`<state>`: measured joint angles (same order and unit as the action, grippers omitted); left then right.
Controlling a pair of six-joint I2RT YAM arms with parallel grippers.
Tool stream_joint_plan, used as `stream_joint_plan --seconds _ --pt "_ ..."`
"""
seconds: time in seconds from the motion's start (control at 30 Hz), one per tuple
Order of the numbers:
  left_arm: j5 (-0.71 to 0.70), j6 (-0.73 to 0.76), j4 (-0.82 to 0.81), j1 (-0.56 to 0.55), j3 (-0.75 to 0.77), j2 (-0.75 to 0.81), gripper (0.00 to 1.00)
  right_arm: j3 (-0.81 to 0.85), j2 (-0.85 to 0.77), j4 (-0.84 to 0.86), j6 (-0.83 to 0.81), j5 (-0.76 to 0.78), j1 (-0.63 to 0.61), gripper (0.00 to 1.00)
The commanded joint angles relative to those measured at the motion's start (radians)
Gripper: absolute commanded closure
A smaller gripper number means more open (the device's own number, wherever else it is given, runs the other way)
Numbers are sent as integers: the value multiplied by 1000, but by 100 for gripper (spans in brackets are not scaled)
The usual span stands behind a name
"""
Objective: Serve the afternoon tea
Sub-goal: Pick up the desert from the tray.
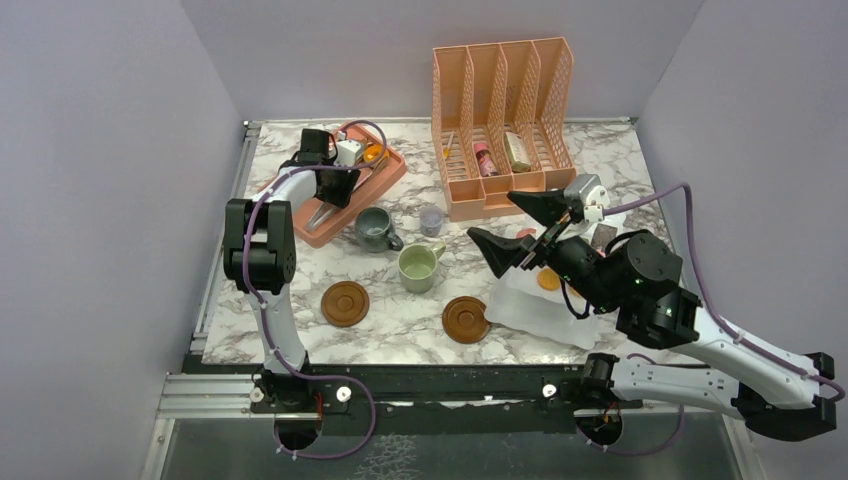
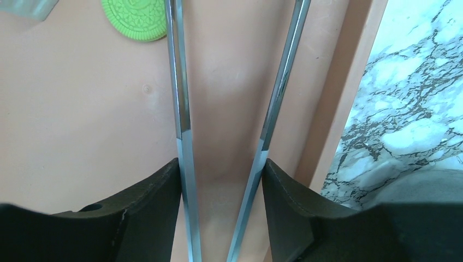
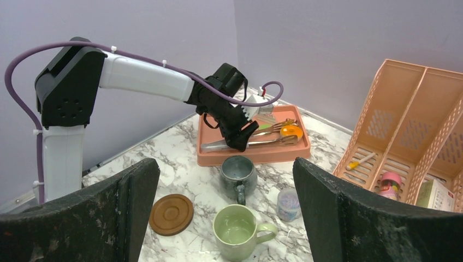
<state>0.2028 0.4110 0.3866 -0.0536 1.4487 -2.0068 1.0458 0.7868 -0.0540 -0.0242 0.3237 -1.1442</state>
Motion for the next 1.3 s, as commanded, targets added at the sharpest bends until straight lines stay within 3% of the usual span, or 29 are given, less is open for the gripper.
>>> stream_joint_plan --seconds 0.0,0.3,0.67,1.0,1.27 --pt "20 -4 -31 5 -14 26 50 14 -14 10 -10 -2 3 2" --pt "19 -31 -14 6 -7 96 61 2 -27 10 5 -17 2 2" --pt "15 -123 129 6 113 108 62 11 -43 -4 1 -25 3 2" --pt "31 -222 177 3 115 163 70 22 -36 -7 -2 -34 3 2" --pt "28 -306 207 -9 95 254 71 26 -40 -11 -5 -19 3 2"
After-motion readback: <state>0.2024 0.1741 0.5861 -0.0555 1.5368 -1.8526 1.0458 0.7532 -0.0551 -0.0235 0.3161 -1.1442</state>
